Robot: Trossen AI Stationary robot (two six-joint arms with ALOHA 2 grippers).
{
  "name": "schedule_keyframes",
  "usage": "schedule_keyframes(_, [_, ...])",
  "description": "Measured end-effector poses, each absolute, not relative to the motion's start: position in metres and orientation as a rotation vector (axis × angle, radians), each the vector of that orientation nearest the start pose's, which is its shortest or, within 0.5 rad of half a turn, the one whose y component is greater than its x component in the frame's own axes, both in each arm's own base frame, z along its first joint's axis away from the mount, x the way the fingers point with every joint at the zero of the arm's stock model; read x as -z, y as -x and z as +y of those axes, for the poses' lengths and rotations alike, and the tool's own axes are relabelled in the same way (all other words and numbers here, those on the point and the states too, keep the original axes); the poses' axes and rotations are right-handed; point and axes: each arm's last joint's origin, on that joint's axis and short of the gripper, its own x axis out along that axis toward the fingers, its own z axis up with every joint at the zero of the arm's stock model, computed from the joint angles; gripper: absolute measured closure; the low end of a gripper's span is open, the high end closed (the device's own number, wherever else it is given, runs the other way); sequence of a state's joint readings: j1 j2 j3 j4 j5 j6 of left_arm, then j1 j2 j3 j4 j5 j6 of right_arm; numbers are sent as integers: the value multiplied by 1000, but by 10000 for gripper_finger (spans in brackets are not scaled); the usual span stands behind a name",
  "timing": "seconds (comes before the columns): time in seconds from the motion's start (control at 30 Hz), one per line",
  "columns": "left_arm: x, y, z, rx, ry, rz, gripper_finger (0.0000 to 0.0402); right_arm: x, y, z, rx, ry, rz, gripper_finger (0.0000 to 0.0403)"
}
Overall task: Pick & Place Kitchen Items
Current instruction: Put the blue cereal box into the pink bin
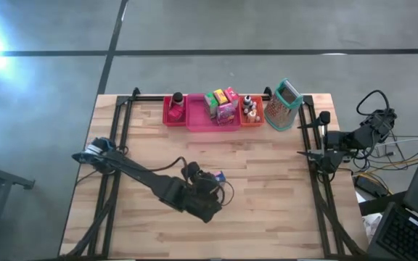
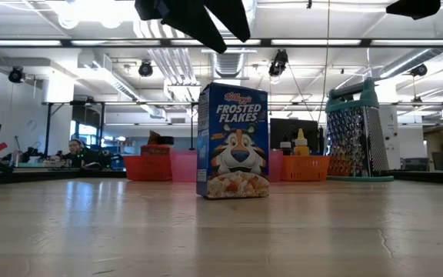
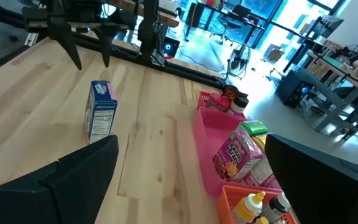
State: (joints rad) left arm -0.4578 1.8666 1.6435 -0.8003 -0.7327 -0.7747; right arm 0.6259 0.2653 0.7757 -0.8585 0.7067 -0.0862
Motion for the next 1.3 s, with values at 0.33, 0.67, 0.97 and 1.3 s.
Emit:
schedule_keyframes(0.33, [-274, -367, -146, -608, 288, 679, 171, -314, -39, 5, 68, 300, 277, 3])
schedule_keyframes(0.67, [-259, -372, -133, -599, 338, 749, 171, -314, -39, 5, 69, 296, 277, 3])
schedule_keyframes(0.97, [-238, -385, -121, -604, 341, 792, 170, -314, -39, 5, 68, 300, 277, 3])
schedule_keyframes(1.3, [-241, -391, -124, -548, 355, 808, 170, -314, -39, 5, 68, 300, 277, 3])
